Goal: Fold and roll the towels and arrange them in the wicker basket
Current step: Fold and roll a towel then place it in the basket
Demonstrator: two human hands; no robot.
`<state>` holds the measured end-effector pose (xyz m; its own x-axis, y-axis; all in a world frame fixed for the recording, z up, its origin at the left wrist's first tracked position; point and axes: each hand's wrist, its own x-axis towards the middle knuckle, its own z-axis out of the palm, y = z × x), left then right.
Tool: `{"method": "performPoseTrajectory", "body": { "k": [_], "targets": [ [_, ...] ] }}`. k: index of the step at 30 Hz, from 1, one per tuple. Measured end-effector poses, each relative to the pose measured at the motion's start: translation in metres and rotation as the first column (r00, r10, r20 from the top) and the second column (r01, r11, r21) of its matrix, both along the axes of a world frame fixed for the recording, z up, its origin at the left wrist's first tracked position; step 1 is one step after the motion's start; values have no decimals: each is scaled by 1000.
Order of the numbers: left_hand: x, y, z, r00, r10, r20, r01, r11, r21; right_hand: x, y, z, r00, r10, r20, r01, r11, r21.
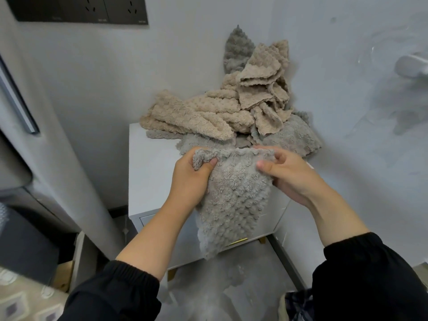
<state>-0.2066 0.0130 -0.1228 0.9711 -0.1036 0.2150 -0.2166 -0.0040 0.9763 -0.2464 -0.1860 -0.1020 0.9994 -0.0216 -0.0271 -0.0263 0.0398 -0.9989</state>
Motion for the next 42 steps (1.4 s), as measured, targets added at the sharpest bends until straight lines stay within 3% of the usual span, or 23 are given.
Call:
{"method": "performPoseTrajectory", "body": {
  "k": [4, 7, 10, 13, 16, 18, 21, 23, 25, 29, 32, 35, 39, 42],
  "targets": [
    [3, 11, 0, 991, -103, -81, 106, 994, 29, 6, 2, -6, 984, -80, -159, 51, 982, -181],
    [10, 26, 5, 989, -91, -119, 109, 983, 150, 10, 6, -4, 985, -133, -114, 102, 964, -245],
    [19, 42, 9, 990, -52, -132, 86, 961, 262, 11, 14, -2, 994, -108, -26, 88, 907, -413],
    [20, 57, 16, 991, -67, -112, 111, 881, 459, 11, 22, 0, 993, -114, -16, 94, 879, -467],
    [22, 71, 18, 997, 73, 13, -65, 765, 641, 13, 31, 1, 992, -122, -28, 97, 889, -447],
    [22, 78, 15, 992, 127, -20, -89, 789, 608, 15, 38, 0, 991, -115, -63, 83, 923, -377],
    [18, 81, 10, 967, 92, -239, -4, 939, 344, 20, 52, -3, 986, -77, -149, 40, 971, -234],
    [18, 85, 7, 945, 89, -316, -27, 980, 195, 28, 62, -6, 981, -63, -186, 27, 981, -193],
    [23, 89, 5, 941, 104, -321, -64, 989, 132, 38, 69, -7, 976, -59, -210, 28, 988, -149],
    [34, 94, 4, 954, 100, -282, -107, 994, -9, 57, 73, -9, 973, 11, -231, 30, 984, 175],
    [44, 92, 5, 956, 81, -283, -108, 991, -78, 67, 74, -11, 985, 8, -173, 40, 960, 277],
    [51, 86, 3, 948, 110, -300, -145, 984, -99, 72, 77, -16, 991, -82, -109, 98, 983, 156],
    [54, 86, -10, 920, 216, -328, -225, 974, 8, 76, 73, -31, 985, -172, -5, 165, 952, -257],
    [54, 90, -14, 919, 190, -345, -154, 979, 131, 76, 69, -37, 980, -197, -39, 173, 927, -333]
  ]
}}
